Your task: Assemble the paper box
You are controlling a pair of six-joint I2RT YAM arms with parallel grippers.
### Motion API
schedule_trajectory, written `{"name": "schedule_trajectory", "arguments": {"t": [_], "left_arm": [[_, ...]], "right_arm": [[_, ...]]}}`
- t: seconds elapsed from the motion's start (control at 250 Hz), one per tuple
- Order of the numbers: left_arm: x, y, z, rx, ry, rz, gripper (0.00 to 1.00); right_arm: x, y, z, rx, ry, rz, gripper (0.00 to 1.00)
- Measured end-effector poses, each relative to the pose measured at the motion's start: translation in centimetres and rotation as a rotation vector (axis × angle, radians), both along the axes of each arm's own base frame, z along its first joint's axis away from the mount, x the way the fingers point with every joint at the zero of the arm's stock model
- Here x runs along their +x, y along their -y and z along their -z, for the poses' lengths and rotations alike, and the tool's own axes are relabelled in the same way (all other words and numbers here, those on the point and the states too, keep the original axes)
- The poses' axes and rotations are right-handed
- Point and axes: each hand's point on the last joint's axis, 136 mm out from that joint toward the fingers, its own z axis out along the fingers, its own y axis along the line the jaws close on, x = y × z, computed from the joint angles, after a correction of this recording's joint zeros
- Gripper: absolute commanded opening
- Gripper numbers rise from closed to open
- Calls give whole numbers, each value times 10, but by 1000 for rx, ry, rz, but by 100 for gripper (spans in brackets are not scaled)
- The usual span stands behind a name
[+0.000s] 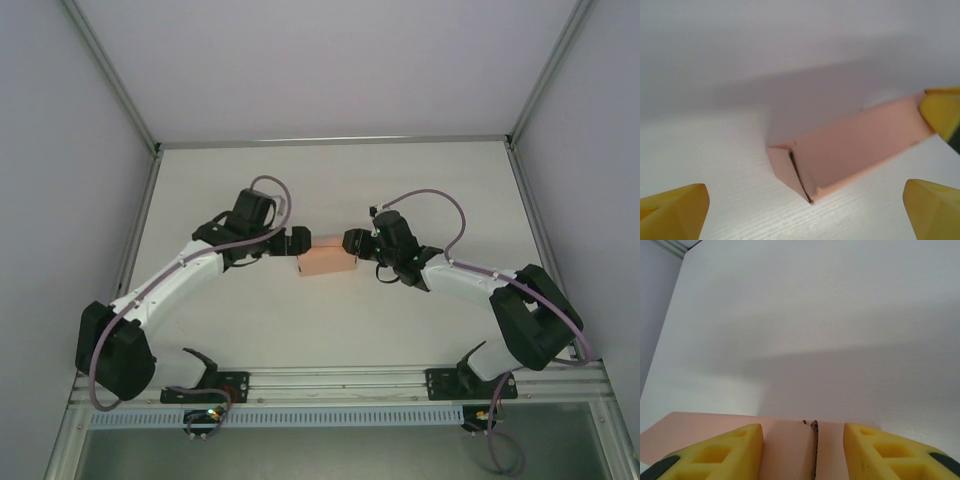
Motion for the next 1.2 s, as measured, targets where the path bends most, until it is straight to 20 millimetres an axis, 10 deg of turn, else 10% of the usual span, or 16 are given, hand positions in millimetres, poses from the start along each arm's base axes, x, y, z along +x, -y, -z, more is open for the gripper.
{"name": "schedule_trajectory", "arguments": {"t": [0.244,0.735,0.959,1.102,1.202], "left_arm": [[8,-2,42,-112,-136,-36,63],[-3,19,54,-426,-103,32,0],[-2,20,54,-470,-76,33,0],[-1,21,53,-470,-79,35,0],[2,21,50,-449,-84,37,22]], "right_arm": [[0,-2,1,14,6,-6,42],[-1,2,7,74,57,-66,23],[1,1,7,102,174,-124,4],[1,1,4,96,200,-135,10],[1,1,2,71,164,-136,15]]}}
